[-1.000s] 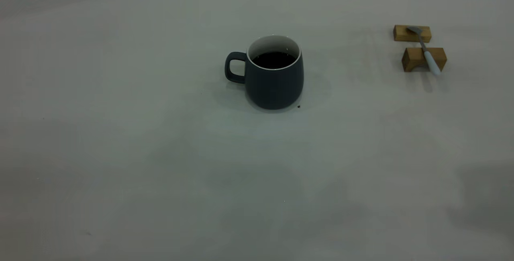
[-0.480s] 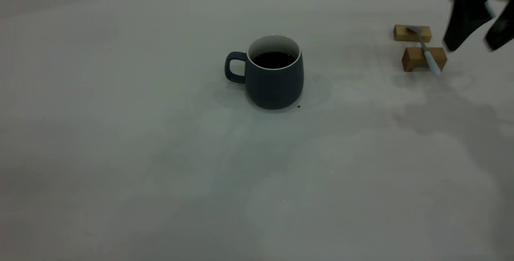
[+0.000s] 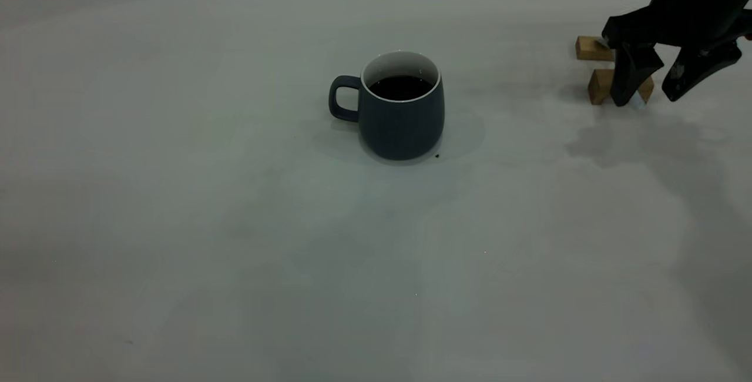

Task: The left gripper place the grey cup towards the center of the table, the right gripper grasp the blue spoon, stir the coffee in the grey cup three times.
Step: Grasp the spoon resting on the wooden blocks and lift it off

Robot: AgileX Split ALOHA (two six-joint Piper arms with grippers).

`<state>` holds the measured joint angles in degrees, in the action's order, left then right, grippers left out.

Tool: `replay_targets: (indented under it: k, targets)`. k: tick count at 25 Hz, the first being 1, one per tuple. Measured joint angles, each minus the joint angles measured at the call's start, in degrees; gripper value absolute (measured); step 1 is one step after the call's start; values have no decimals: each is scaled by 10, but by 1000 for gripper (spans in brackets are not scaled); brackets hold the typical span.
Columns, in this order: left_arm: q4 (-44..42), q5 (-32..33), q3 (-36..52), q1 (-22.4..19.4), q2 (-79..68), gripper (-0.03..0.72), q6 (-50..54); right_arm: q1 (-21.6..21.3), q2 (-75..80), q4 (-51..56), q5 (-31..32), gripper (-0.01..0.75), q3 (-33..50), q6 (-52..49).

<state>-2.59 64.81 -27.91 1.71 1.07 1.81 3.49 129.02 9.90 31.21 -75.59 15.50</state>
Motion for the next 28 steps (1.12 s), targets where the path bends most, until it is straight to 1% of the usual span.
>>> replay_targets:
  k: [11, 13, 15, 17, 19, 20, 22, 24, 25, 28]
  targets:
    - [0, 0, 0, 0, 0, 277, 0, -5, 75, -38, 4, 625, -83, -27]
    - [0, 0, 0, 0, 0, 277, 0, -11, 87, -39, 7, 619, -92, -28]
    - [0, 0, 0, 0, 0, 277, 0, -16, 93, -40, 9, 596, -96, -29]
    - [0, 0, 0, 0, 0, 277, 0, -19, 96, -41, 9, 544, -96, -29]
    - [0, 0, 0, 0, 0, 277, 0, -20, 99, -41, 9, 474, -97, -29]
    - [0, 0, 0, 0, 0, 277, 0, -20, 100, -41, 9, 425, -97, -29]
    - [0, 0, 0, 0, 0, 277, 0, -20, 102, -41, 11, 304, -104, -29]
    - [0, 0, 0, 0, 0, 276, 0, -20, 102, -41, 25, 174, -119, -29]
    - [0, 0, 0, 0, 0, 276, 0, -20, 101, -40, 38, 129, -128, -30]
    - [0, 0, 0, 0, 0, 276, 0, -20, 87, -19, 97, 135, -167, -30]
